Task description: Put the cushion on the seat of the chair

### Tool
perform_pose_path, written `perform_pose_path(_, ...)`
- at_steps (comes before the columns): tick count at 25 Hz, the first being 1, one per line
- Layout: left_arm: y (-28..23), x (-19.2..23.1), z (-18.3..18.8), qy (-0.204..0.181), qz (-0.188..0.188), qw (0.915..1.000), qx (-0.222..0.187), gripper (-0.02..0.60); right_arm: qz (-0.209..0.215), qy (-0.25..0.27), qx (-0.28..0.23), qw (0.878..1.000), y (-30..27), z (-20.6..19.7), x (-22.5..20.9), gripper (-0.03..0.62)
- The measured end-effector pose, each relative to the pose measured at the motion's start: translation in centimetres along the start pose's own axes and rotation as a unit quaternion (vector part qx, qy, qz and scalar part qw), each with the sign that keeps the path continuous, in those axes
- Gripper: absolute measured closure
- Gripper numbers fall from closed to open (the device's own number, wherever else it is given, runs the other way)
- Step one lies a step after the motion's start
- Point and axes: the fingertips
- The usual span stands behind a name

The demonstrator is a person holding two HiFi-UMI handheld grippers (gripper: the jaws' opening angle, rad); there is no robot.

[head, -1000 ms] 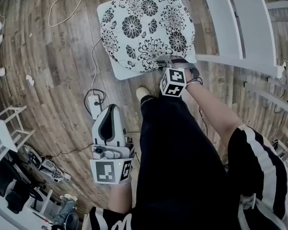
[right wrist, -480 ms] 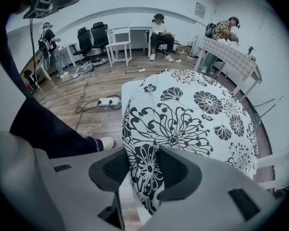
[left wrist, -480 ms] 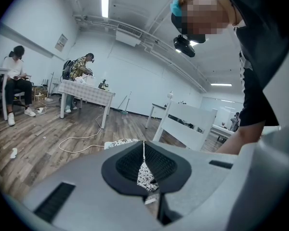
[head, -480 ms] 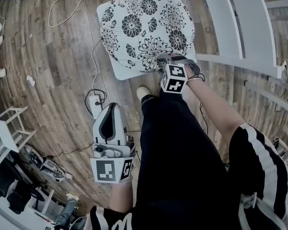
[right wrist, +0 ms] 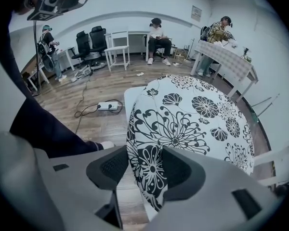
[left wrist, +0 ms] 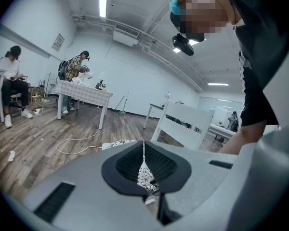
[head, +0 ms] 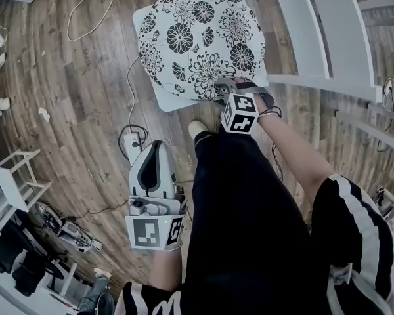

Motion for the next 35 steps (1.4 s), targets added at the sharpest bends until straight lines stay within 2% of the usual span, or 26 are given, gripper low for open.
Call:
perform_pose_path(6,0.0,-0.3,0.4,-0.007,-0.011,0.9999,-0.003,0.568,-0.016,-0.010,-0.009,1.000,1.1,0.0,0.3,0.379)
perform_pose_path(11,0.0,-1.1,0.8,-0.016,-0.024,0.9996,-0.006,0.568,-0.029,-0.055,-0.041,0.997,3.2,0.6,0.2,0.379)
perform_pose_path(15,-0.3,-1.5,1.3,-0.022,-0.033,0.9991,-0.012,0.568,-0.046,-0.103,-0.083,0.990,5.5,1.9,-0.6,0.379)
perform_pose_path(21,-0.5,-2.4,2.4,-0.031,-0.043,0.9983,-0.022,0.568,-0.078,-0.197,-0.164,0.963,10.3,3.8,-2.8,0.379)
perform_pose_path(30,-0.8,-3.4,5.6,-0.053,-0.059,0.9960,-0.042,0.568,-0.140,-0.268,-0.241,0.922,18.5,5.8,-5.6,0.379)
perform_pose_path(35,-0.7,-4.0,7.6,-0.065,-0.065,0.9944,-0.053,0.568,-0.158,-0.309,-0.277,0.896,22.9,6.7,-6.8,0.381)
Point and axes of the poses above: the fingertips, and each gripper's own axes: y backward along the fingers, x to its left, z out of its top, and after that the axes turned 8 degrees about x, right-handed
